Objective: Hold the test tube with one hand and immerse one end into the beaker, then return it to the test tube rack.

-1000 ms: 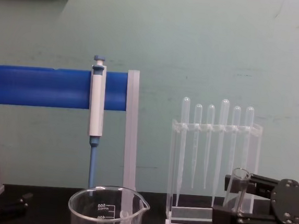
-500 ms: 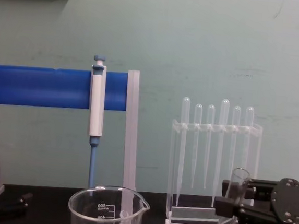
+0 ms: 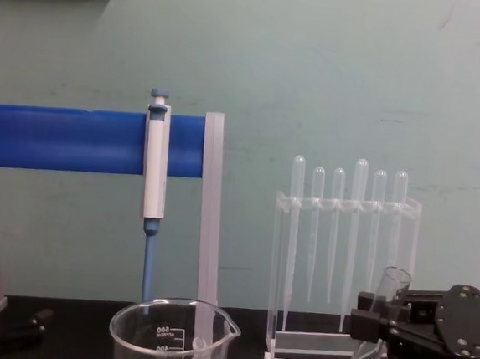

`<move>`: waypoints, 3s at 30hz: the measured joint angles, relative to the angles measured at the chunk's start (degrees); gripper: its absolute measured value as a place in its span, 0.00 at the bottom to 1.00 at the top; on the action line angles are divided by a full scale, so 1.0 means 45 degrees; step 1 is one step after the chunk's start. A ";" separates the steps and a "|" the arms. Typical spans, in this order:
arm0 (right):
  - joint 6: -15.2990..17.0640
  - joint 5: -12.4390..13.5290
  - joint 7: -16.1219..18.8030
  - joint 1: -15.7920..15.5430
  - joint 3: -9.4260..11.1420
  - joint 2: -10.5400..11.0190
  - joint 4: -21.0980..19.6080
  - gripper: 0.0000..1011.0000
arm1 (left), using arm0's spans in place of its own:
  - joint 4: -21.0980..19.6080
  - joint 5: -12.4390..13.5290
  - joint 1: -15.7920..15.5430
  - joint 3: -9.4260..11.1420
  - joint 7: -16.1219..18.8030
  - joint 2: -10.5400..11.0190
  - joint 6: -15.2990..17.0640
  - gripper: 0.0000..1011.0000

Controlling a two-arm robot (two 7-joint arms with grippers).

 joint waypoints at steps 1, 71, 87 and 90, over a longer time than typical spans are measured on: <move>0.0000 0.0000 0.0001 0.0000 0.0000 0.0000 0.0000 0.22 | 0.0000 0.0000 0.0000 0.0000 0.0000 0.0000 0.0000 0.99; 0.1687 0.0148 0.1184 0.5091 -0.3195 -0.2370 0.1795 0.22 | 0.0000 0.0000 0.0000 0.0000 0.0000 0.0000 0.0000 0.99; 0.1015 -0.0226 0.1449 0.4993 -0.3300 -0.3034 0.3224 0.22 | 0.0000 0.0000 0.0000 0.0001 0.0000 0.0000 0.0000 0.99; 0.0936 -0.0288 0.1524 0.4960 -0.3300 -0.3114 0.3372 0.22 | 0.0000 0.0000 -0.0001 0.0000 0.0000 0.0000 0.0000 0.99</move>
